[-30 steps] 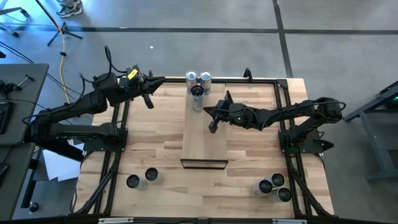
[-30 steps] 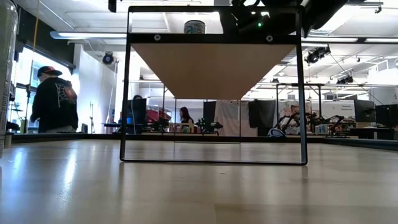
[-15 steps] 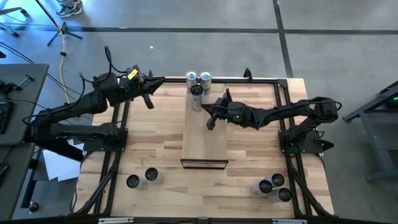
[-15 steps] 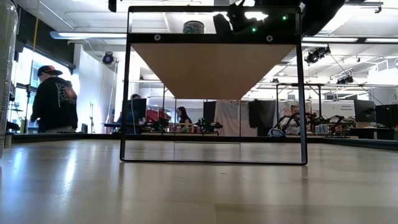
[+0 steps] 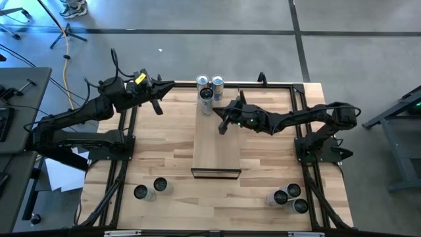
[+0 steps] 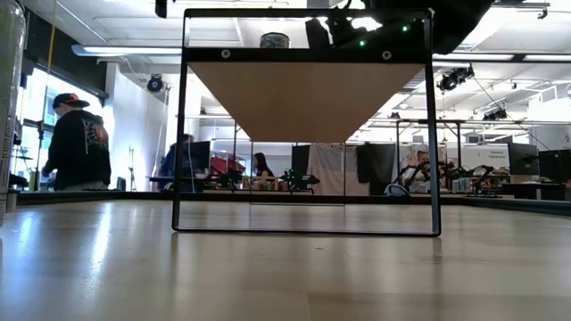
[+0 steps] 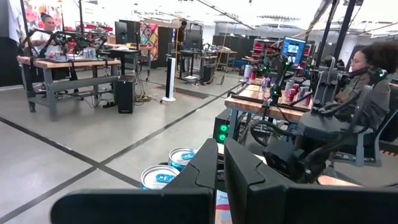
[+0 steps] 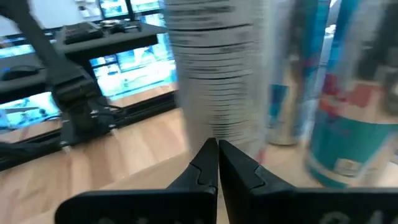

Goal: Place canned beverage on shelf
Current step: Put the top white pink soda can on the shelf

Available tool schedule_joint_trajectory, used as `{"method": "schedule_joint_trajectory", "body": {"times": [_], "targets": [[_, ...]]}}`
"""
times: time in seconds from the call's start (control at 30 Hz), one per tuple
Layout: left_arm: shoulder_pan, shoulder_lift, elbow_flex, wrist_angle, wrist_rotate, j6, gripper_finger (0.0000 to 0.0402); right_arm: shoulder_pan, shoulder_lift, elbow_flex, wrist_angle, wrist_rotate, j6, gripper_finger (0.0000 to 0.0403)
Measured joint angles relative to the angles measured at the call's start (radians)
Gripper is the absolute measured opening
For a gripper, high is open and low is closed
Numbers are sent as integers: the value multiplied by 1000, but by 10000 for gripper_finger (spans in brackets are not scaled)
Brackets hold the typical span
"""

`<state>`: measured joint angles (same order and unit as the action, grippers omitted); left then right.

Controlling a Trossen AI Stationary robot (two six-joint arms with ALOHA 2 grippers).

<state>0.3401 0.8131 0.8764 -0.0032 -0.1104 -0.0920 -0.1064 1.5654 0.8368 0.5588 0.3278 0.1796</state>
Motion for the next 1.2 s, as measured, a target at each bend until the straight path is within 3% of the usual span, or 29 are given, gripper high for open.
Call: {"method": "schedule_joint_trajectory", "body": {"times": [0.37, 0.53, 0.63, 1.2], "targets": [[0, 0, 0, 0, -8, -2, 3, 25, 11, 41, -22, 46, 3, 0], [0, 0, 0, 0, -9, -1, 3, 36, 68, 167, -157, 20, -77, 0], [0, 0, 0, 0, -9, -1, 3, 37, 96, 218, -263, 65, -89, 0], [0, 0, 0, 0, -9, -9, 3, 28, 106, 224, -311, 83, -112, 0]]}}
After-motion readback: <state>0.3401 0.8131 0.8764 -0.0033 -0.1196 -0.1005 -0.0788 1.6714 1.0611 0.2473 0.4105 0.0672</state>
